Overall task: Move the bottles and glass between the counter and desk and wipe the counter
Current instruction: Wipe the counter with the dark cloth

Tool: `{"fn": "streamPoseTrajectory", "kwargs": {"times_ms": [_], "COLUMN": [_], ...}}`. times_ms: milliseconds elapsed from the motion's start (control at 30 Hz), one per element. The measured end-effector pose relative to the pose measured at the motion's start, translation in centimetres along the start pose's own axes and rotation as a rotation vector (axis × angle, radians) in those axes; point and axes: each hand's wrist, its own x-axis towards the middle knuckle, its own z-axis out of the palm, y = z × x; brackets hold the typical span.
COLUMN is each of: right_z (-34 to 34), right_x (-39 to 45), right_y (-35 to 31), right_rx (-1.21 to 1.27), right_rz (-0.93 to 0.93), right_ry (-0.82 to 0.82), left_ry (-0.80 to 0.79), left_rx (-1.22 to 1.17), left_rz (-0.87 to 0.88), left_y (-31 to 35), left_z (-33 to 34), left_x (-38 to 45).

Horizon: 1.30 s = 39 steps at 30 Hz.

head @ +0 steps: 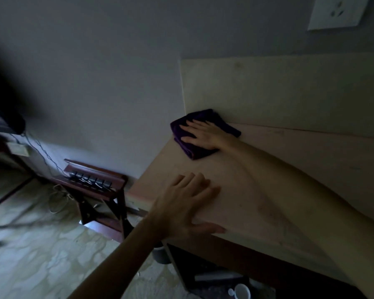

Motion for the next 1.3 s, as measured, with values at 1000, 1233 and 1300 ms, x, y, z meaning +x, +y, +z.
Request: {"fn": "streamPoseTrajectory", "kwargs": {"times_ms": [1000, 1233, 1300], "right_z": [0.5, 0.9, 0.9], "right_x": [-58.4, -59.2, -59.2], "right_y": [18.3, 17.8, 17.8], "right_rx": [0.063, 0.068, 0.087], "right_rz": [0.839, 0.873, 0.873], "right_ry": [0.059, 0.075, 0.106], "left_ry": [0.121, 0.120, 0.094], "left_rx": [-0.259, -0.249, -0.267], "left_rz": [0.260, 0.190, 0.185], "left_y": [23.6, 24.2, 24.3], "left_z": [0.7, 1.1, 1.1], "left_x": [9.6, 9.3, 9.2]}}
